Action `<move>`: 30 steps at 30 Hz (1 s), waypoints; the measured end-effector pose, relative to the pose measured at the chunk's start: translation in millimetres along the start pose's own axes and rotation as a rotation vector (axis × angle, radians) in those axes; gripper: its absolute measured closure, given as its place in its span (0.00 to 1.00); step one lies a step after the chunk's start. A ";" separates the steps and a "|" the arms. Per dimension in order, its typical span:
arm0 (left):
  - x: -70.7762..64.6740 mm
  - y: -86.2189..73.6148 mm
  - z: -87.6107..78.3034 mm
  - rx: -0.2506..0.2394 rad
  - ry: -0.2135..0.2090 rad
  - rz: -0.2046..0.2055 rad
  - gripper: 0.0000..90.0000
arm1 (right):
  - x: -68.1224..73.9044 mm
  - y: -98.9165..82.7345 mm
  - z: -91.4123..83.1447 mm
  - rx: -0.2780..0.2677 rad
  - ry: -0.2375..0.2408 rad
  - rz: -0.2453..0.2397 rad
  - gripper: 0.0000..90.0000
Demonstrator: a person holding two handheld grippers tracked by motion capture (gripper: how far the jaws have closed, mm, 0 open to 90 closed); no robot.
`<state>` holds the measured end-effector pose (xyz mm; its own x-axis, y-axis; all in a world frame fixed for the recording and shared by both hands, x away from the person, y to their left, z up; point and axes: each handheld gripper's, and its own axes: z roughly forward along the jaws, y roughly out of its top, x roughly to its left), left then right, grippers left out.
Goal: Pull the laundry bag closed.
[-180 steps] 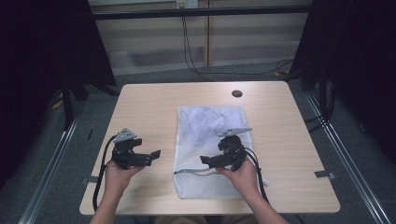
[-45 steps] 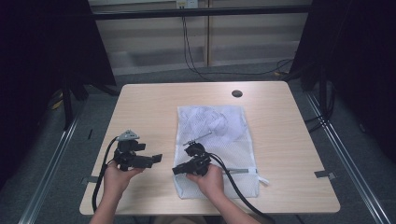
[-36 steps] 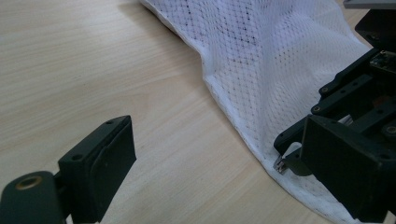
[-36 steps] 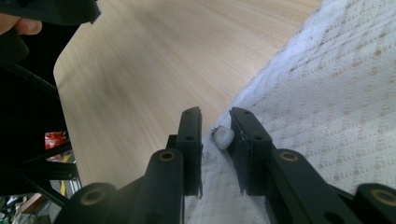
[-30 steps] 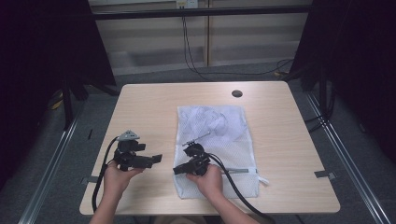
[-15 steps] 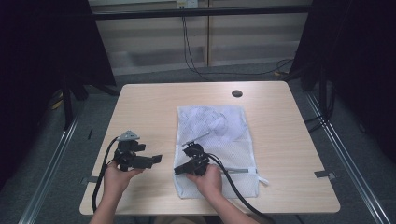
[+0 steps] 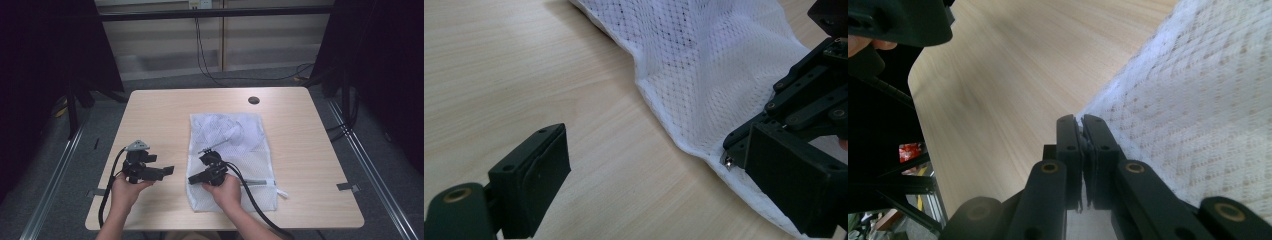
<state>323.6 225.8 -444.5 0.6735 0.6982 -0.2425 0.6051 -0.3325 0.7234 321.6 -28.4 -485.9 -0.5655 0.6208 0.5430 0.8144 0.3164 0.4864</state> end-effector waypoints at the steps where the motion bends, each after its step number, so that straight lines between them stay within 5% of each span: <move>1: -0.4 -0.1 0.1 -0.002 -0.002 -0.001 0.12 | 0.0 0.0 0.0 0.000 0.000 0.000 0.96; 30: -10.0 0.2 11.1 0.025 -0.071 -0.029 0.13 | -4.6 3.8 -33.6 -0.075 0.035 0.032 0.96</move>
<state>321.7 211.7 -449.1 0.6833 0.6613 -0.3094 0.6348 -0.3287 0.6993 322.9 -54.1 -463.5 -0.5447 0.6038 0.5820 0.8208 0.2416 0.5176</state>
